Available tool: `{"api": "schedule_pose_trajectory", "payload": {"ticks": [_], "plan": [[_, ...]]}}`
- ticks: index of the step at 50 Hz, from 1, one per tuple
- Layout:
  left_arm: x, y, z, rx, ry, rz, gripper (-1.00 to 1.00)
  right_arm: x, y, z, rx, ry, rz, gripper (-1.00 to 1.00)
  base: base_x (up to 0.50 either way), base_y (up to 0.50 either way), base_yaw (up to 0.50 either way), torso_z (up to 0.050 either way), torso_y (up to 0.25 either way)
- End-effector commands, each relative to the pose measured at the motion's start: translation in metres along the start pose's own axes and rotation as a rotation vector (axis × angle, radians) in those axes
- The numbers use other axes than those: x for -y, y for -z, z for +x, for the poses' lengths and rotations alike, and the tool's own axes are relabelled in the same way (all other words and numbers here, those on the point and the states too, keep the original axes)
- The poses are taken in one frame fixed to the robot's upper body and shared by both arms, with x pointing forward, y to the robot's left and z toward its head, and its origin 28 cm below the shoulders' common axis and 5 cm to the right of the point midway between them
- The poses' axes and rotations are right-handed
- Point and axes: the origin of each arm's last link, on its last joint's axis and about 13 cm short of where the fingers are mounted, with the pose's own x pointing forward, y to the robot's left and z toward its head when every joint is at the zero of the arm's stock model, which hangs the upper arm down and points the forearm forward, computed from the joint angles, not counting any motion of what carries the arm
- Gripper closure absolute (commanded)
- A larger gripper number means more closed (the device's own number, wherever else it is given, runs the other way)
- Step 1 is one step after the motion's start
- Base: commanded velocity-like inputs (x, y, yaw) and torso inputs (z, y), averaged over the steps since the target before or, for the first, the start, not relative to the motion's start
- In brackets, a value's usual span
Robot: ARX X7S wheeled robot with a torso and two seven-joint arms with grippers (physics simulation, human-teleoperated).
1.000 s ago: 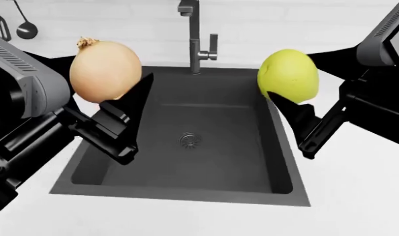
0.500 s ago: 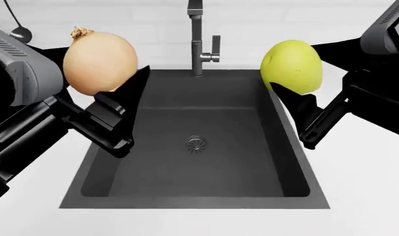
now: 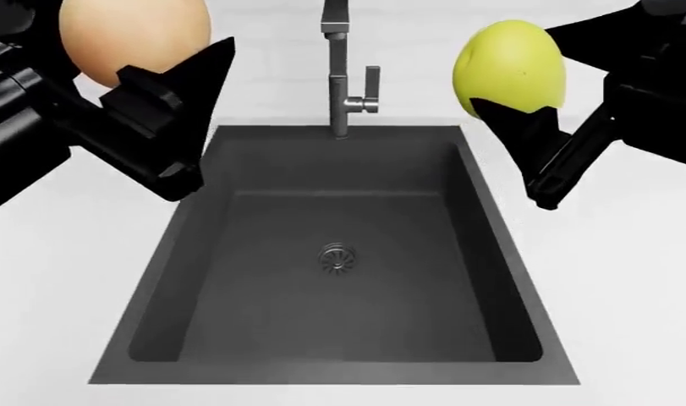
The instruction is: Pick the pear, onion from the counter and place them in the cabinet. Then close the cabinet.
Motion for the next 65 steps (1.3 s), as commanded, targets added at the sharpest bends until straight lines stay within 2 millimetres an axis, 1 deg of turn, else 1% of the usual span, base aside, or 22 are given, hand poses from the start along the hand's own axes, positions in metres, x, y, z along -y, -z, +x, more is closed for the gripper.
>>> {"api": "schedule_pose_trajectory", "payload": {"ticks": [1,7,29,34,42,53,59,65], "plan": [[-0.005,-0.016,0.001,0.019,-0.019,0.007,1.0,0.007,-0.013,-0.004,0.012,0.014,-0.027,1.0,0.24,0.0,0.0,0.0,0.0],[-0.005,-0.018,0.0,0.02,-0.02,0.015,1.0,0.008,-0.018,-0.005,0.022,0.006,-0.042,1.0,0.25,0.0,0.0,0.0,0.002],[-0.003,-0.012,0.001,0.02,-0.019,0.011,1.0,0.007,-0.019,-0.008,0.031,0.0,-0.052,1.0,0.2,0.0,0.0,0.0,0.001],[-0.003,-0.011,0.0,0.021,-0.018,0.01,1.0,0.005,-0.025,-0.013,0.076,0.006,-0.065,1.0,0.01,0.0,0.0,0.0,0.0],[-0.003,-0.006,-0.001,0.017,-0.021,0.003,1.0,0.0,-0.045,-0.039,0.17,0.098,-0.126,1.0,0.0,0.0,0.0,0.0,0.0],[-0.002,-0.005,-0.003,0.016,-0.02,0.001,1.0,-0.009,-0.069,-0.063,0.286,0.228,-0.23,1.0,0.0,0.0,0.0,0.0,0.001],[-0.001,-0.004,-0.003,0.011,-0.016,0.008,1.0,-0.006,-0.088,-0.066,0.336,0.263,-0.255,1.0,0.0,0.0,0.0,0.0,0.0],[0.0,-0.004,-0.003,0.011,-0.014,0.011,1.0,0.007,-0.115,-0.058,0.359,0.277,-0.289,1.0,0.0,0.0,0.0,0.0,0.0]]}}
